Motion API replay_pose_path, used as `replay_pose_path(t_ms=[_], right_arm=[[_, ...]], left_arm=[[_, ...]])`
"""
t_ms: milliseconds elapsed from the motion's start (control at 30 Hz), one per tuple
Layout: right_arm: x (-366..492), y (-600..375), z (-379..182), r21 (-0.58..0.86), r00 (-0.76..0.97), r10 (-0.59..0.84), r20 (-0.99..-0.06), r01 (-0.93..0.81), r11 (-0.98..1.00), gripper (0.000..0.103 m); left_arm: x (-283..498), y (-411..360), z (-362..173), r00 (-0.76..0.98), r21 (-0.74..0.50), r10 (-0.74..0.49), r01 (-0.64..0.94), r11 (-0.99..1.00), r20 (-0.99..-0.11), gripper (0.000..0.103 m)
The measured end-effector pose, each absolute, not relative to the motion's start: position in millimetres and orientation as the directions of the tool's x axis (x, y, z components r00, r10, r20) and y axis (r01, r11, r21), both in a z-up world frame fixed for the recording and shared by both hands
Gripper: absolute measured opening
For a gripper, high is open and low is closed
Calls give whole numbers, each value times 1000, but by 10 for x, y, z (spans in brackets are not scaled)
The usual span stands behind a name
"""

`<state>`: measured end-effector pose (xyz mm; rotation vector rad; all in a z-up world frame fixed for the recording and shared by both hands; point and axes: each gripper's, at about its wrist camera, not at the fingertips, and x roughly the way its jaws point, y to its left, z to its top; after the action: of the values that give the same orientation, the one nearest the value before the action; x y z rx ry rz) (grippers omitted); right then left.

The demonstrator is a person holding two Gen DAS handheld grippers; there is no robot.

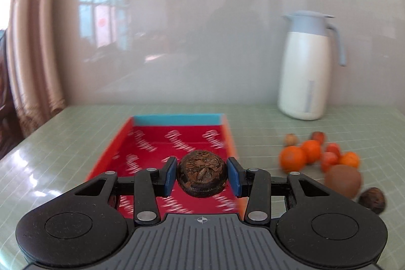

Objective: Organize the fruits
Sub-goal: 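Carry the mangosteen with the left tool into the red box and release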

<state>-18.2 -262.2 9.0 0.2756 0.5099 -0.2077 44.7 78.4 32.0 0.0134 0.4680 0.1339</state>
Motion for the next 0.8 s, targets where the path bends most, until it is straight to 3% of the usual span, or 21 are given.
replay_pose_path(t_ms=[233, 800], right_arm=[[-39, -2388, 94, 199, 857, -86, -508, 214, 956, 103], [57, -2221, 93, 209, 858, -58, -511, 189, 960, 103]], left_arm=[[566, 1278, 106, 809, 15, 218, -250, 968, -546, 43], [593, 1375, 11, 767, 35, 264, -301, 953, -585, 43]])
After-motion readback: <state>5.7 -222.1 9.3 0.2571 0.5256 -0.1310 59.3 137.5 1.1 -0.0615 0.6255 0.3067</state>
